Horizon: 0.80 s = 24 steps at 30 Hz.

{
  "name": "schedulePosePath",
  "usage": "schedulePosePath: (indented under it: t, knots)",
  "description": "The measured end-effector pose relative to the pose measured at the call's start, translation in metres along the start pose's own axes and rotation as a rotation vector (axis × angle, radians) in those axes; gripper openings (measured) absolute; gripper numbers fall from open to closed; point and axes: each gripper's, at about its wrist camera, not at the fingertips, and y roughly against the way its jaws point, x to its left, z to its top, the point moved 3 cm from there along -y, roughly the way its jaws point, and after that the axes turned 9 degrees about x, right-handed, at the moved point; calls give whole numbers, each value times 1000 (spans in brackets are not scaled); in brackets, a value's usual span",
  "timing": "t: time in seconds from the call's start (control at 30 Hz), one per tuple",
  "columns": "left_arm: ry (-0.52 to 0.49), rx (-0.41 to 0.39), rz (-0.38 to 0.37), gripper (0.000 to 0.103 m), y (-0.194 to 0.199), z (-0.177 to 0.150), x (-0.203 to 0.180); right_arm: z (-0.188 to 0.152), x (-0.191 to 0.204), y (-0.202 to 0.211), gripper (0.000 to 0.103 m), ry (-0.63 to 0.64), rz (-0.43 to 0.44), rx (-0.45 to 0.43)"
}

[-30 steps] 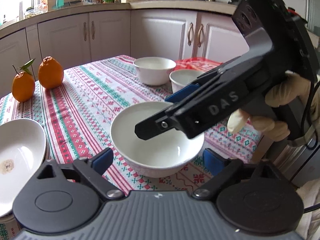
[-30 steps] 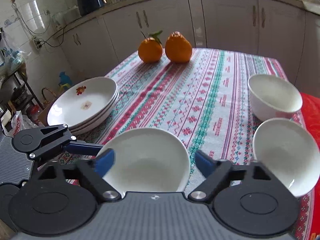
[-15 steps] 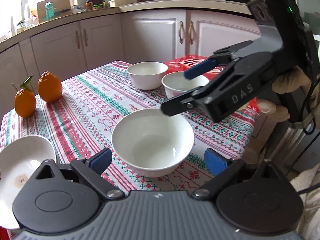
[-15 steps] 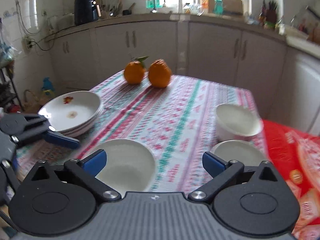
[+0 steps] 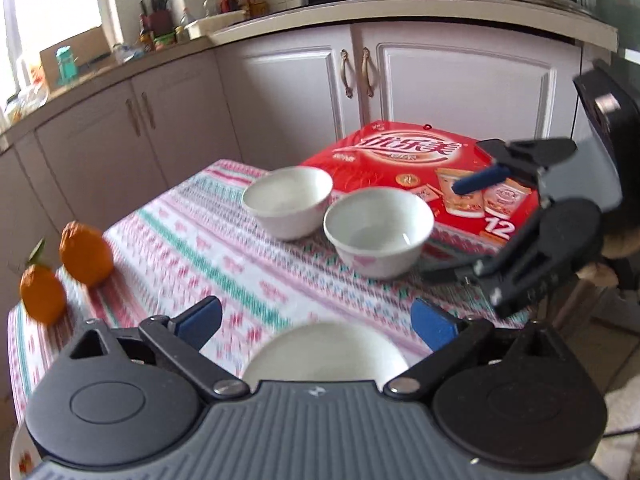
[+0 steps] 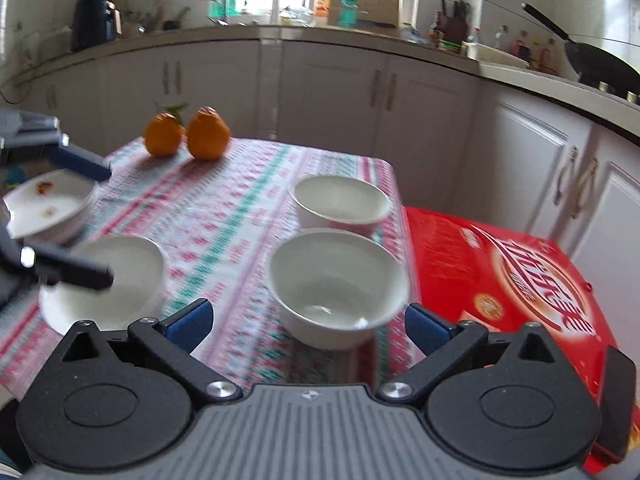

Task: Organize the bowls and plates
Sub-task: 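Reach the left tool to a white bowl and grip its rim, then lift the gripped bowl with the left tool and lower it into another white bowl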

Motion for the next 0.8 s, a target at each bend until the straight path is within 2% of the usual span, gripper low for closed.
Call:
schedulePosePath:
  t: [0.2, 0.3, 0.4, 0.47, 0.7, 0.8]
  knots:
    - [-17, 9, -75, 100, -30, 35, -5, -7, -13, -15, 103, -10, -16, 9]
    - [-18, 15, -85, 100, -46, 48, -7, -6, -15, -22, 103, -5, -41, 19]
    - [-24, 31, -90, 100, -61, 57, -11, -7, -18, -30, 103, -6, -32, 26]
    - [-25, 52, -124, 100, -70, 60, -12, -8, -22, -34, 103, -13, -20, 30]
    - [32, 111, -161, 100, -102, 67, -7, -9, -25, -42, 103, 2, 11, 27]
    - [40, 114, -175, 97, -108, 71, -7, -8, -24, -45, 101, 20, 20, 22]
